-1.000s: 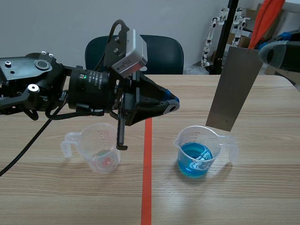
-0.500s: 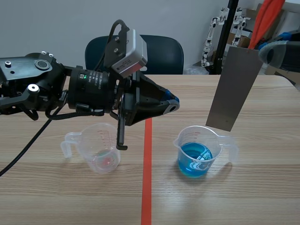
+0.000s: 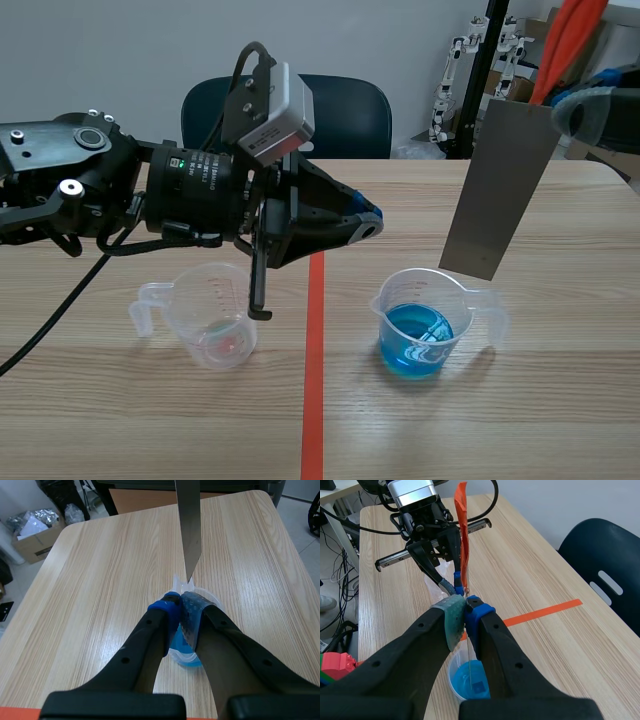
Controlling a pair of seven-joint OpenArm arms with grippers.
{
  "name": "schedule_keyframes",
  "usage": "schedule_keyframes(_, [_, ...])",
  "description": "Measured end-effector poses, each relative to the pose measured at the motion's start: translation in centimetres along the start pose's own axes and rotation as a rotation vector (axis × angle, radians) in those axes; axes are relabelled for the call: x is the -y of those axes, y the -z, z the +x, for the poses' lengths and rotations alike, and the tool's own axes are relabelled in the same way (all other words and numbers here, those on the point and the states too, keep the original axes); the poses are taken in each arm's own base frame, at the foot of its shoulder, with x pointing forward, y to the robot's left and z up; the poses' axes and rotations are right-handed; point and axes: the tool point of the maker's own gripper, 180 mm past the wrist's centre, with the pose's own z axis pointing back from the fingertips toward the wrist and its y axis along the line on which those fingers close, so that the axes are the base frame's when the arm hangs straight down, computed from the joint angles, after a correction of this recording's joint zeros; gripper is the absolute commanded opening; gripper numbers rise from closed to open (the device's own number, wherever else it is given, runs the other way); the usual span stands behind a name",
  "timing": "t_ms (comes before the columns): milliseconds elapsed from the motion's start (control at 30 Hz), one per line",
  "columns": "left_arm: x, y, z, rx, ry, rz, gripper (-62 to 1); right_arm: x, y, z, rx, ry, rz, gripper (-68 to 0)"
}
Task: Do the redox reaction experiment. move the plate over the blue solution
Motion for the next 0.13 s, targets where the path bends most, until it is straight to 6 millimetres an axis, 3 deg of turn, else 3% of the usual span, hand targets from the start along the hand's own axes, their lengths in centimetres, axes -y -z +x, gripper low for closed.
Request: schedule_keyframes(133, [0.00, 0.00, 0.00, 0.000, 0.000, 0.000, -58.2, 0.00, 0.00, 0.00, 0.000, 0.000, 0.000, -66.9])
